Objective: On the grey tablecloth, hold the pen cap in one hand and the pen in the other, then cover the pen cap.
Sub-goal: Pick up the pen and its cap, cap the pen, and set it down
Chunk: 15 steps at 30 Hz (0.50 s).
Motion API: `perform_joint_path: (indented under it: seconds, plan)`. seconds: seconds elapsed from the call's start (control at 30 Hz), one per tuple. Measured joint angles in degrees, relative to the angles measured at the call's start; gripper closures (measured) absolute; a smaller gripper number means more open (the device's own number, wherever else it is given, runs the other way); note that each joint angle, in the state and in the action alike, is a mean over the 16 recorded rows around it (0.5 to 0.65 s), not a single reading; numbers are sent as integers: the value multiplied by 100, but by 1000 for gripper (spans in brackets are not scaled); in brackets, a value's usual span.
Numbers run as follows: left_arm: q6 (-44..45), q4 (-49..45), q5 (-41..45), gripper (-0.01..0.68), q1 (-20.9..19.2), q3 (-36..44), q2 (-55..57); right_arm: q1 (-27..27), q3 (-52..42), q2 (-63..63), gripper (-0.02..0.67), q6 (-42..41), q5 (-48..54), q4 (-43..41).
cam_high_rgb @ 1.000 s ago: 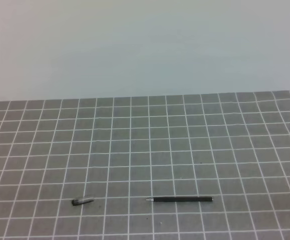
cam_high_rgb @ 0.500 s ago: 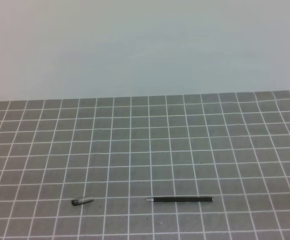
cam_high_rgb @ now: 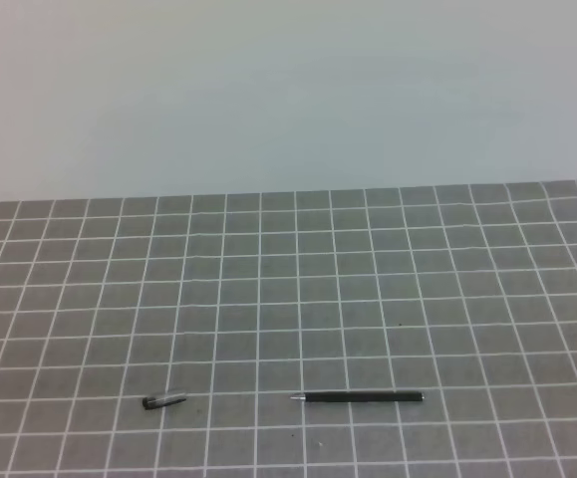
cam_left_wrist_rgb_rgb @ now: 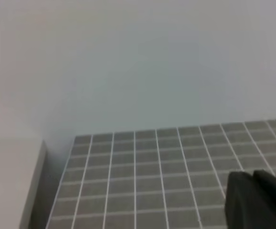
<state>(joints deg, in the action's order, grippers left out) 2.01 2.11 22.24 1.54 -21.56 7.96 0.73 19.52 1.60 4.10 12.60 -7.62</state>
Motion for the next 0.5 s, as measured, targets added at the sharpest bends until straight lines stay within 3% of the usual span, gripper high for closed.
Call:
perform_joint_path:
  seconds: [0.23,0.5]
  plan:
    - [0,73,134,673,0,144,185,-4,1100,836,645,-840,1601,767]
    - [0,152,13,673,0,255,198,-157,2304,2631,645,-2588,3126,1945]
